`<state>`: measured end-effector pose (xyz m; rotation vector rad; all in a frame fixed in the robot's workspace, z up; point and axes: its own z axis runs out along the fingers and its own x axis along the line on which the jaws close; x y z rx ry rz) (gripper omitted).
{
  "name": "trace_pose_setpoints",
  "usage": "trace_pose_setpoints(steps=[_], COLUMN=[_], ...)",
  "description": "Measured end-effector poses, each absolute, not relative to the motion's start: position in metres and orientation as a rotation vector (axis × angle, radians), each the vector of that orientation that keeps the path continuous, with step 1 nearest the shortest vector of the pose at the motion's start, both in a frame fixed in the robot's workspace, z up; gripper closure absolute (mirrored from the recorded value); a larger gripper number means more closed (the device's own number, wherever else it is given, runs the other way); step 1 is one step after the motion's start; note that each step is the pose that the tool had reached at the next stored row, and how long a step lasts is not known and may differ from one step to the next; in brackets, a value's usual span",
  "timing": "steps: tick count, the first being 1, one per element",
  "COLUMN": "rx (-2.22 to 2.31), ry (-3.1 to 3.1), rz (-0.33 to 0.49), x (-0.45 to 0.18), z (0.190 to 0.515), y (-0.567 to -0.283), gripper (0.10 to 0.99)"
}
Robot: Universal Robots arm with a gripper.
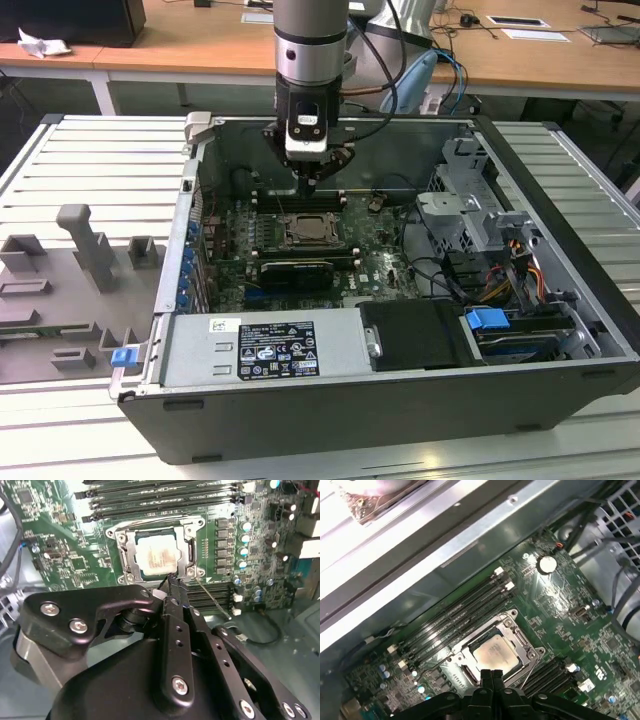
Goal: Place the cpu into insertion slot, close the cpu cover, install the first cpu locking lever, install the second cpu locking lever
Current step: 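Install the first cpu locking lever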
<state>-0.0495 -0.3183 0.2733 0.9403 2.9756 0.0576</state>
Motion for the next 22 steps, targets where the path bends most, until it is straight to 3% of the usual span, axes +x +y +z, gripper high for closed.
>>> trace_pose_setpoints(steps=[22], rx=[0.402], ry=[3.101], rz=[0.062], x=[-0.0494], z=[0.2733], y=[-0.3183], gripper=[0.980])
